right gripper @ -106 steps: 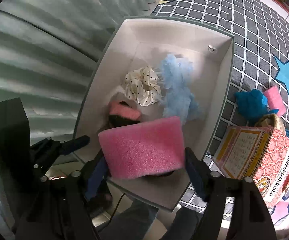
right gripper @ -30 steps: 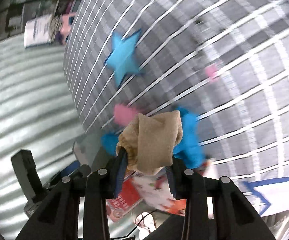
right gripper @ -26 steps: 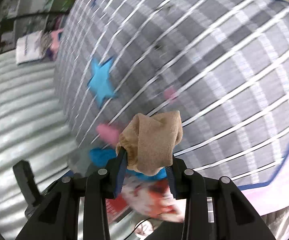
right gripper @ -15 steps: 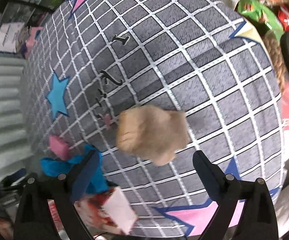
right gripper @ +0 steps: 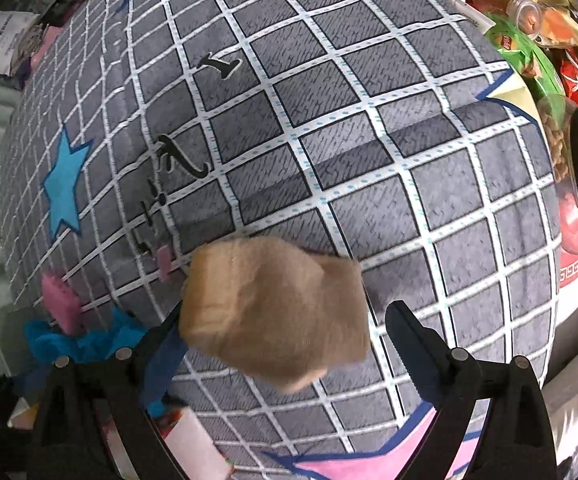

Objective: Organize soft objects
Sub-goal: 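Grasp the crumpled blue cloth with the left tool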

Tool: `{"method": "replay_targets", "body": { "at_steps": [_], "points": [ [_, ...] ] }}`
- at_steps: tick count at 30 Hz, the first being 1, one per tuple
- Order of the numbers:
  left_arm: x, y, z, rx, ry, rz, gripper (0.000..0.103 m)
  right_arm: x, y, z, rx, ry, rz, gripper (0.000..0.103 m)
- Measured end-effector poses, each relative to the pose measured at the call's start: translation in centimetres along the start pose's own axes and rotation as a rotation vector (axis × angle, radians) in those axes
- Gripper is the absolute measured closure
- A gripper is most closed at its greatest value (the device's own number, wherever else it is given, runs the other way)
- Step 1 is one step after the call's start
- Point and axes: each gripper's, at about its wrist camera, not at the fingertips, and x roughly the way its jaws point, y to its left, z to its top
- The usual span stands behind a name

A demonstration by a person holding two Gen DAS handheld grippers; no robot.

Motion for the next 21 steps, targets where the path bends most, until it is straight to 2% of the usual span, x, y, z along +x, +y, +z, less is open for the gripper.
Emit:
{"method": "replay_targets", "body": {
  "at_steps": [5,11,18,21],
  "points": [
    [2.3,-0.7,0.7,-0.009,0.03,0.035,0.0,1.3,0.9,0.2,-0.043,0.015,-0.059,0.001],
    [4.2,-1.6,0.6,-0.014,0.041,0.064,0.0,2.7,2.6,0.1,-0.1,0.045,-0.165,0.0],
    [6.6,-2.5,0.0,-0.025,0.057,0.056,0.0,2.5,2.1,0.3,-0.081,0.052,-0.156,0.0],
    [7.0,-2.5,-0.4,0.013,0.035,0.058,0.0,2.9,3.2,0.6,-0.091,0.037,-0.164,0.0]
  ]
}}
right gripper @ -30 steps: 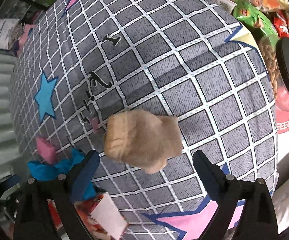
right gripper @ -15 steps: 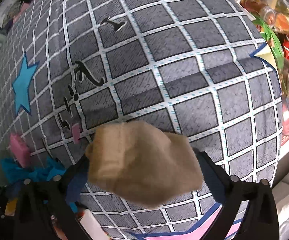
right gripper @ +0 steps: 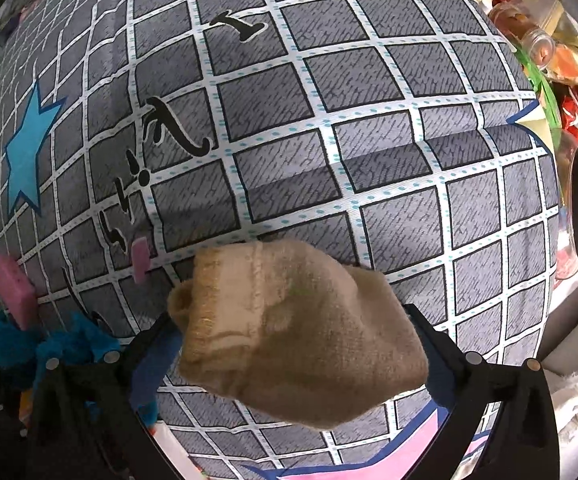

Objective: Organize soft objects
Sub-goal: 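Grasp the crumpled blue cloth with the left tool, then lift the beige sock and blue cloth off the mat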

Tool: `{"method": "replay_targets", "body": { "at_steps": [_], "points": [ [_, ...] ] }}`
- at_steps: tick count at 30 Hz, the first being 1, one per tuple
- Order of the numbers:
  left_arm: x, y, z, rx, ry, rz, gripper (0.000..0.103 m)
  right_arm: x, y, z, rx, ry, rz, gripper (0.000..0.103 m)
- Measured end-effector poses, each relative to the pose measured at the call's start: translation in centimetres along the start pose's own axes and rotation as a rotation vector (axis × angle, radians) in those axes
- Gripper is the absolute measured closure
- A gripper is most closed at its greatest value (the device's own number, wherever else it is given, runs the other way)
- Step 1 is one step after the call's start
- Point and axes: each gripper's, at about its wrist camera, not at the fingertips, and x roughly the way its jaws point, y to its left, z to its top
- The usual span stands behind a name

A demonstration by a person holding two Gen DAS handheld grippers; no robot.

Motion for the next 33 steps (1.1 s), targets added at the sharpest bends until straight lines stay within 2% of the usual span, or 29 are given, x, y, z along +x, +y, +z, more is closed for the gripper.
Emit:
{"method": "replay_targets", "body": {
  "at_steps": [1,3,4,5,6,7,8,10,20,26,28,33],
  "points": [
    [0.0,-0.1,-0.3,0.016,-0.01,0.0,0.002,-0.4,0.2,-0.5,-0.009,-0.001,-0.005,0.002],
    [-0.3,-0.7,-0.6,0.038,-0.024,-0.03,0.013,-0.7,0.9,-1.2,-0.039,-0.023,-0.013,0.014],
    [-0.6,-1.4,-0.6,0.051,-0.03,-0.027,0.02,-1.2,1.3,-1.5,-0.067,-0.046,-0.018,0.027],
    [-0.9,-1.9,-0.8,0.075,-0.045,-0.021,0.03,-1.5,1.5,-1.7,-0.087,-0.06,-0.019,0.039],
    [-1.2,-2.4,-1.0,0.104,-0.062,-0.01,0.037,-1.9,1.8,-1.9,-0.119,-0.076,-0.011,0.044],
    [-1.5,-2.9,-1.3,0.136,-0.083,0.001,0.057,-2.1,1.9,-2.0,-0.137,-0.081,-0.001,0.051],
    [-1.9,-3.3,-1.3,0.152,-0.09,0.004,0.065,-2.2,1.9,-2.0,-0.146,-0.084,0.008,0.056],
    [-2.5,-3.3,-1.9,0.15,-0.109,-0.027,0.07,-2.5,1.7,-2.3,-0.15,-0.082,0.036,0.061],
    [-7.4,-2.2,-5.8,0.164,-0.253,-0.085,0.071,-6.2,-1.2,-4.3,-0.086,-0.123,0.143,0.061],
    [-10.0,-2.0,-7.9,0.198,-0.304,-0.078,0.071,-7.9,-2.7,-5.8,-0.04,-0.124,0.187,0.061],
    [-12.7,-0.8,-6.7,0.205,-0.31,-0.081,0.071,-8.5,-2.7,-6.4,-0.04,-0.126,0.191,0.061],
    [-13.5,1.0,-6.6,0.198,-0.338,-0.095,0.071,-9.8,-1.6,-7.0,-0.052,-0.134,0.211,0.061]
  ]
}}
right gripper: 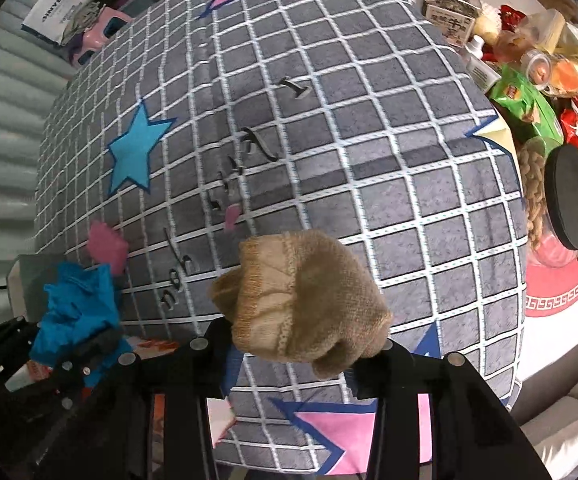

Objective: Organize soft objects
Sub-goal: 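Carry the beige sock and blue cloth over the white box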

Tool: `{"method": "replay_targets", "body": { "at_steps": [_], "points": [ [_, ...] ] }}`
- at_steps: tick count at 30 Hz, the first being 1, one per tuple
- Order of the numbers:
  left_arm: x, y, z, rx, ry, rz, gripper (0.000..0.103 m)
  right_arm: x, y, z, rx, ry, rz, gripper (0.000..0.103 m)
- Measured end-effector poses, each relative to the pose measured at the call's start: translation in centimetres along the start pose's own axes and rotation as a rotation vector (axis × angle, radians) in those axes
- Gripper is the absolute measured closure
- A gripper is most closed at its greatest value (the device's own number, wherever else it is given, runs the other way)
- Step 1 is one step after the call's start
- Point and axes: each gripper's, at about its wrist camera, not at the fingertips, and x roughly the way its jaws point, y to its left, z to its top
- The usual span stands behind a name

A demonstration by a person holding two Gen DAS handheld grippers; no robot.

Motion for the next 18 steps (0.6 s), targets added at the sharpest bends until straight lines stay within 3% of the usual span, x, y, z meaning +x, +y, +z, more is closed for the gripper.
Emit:
{"method": "replay_targets", "body": {
  "at_steps": [18],
  "points": [
    [-4.8,7.6,-1.0,-0.18,-0.096,0.02,0.071,-1.1,10.2,1.7,-0.193,-0.028,0.038,0.061]
  ]
}}
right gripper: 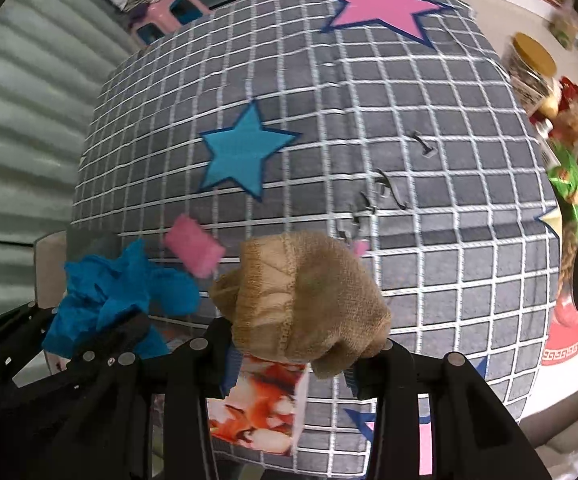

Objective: Organize soft objects
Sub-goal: 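Carry the beige sock and blue cloth over the white box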

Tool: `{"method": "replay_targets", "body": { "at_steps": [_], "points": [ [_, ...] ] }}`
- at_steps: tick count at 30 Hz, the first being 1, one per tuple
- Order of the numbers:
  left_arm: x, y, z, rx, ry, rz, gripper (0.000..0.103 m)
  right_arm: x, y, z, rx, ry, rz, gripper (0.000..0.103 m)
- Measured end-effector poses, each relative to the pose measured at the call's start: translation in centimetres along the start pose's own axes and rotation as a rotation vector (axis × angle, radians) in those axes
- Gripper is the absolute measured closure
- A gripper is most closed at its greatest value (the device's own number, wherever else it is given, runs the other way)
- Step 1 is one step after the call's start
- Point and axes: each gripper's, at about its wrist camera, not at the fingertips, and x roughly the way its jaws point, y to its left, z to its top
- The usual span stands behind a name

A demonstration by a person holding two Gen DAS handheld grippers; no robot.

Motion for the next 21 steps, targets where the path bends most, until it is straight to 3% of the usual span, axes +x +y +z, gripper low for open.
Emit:
{"method": "replay_targets", "body": {
  "at_steps": [21],
  "points": [
    [-3.1,9.9,-3.1,-0.157,-0.066,-0.003,0.071,0.2,11.8,0.6,-0.165,-0.003,0.009,0.061]
  ]
}}
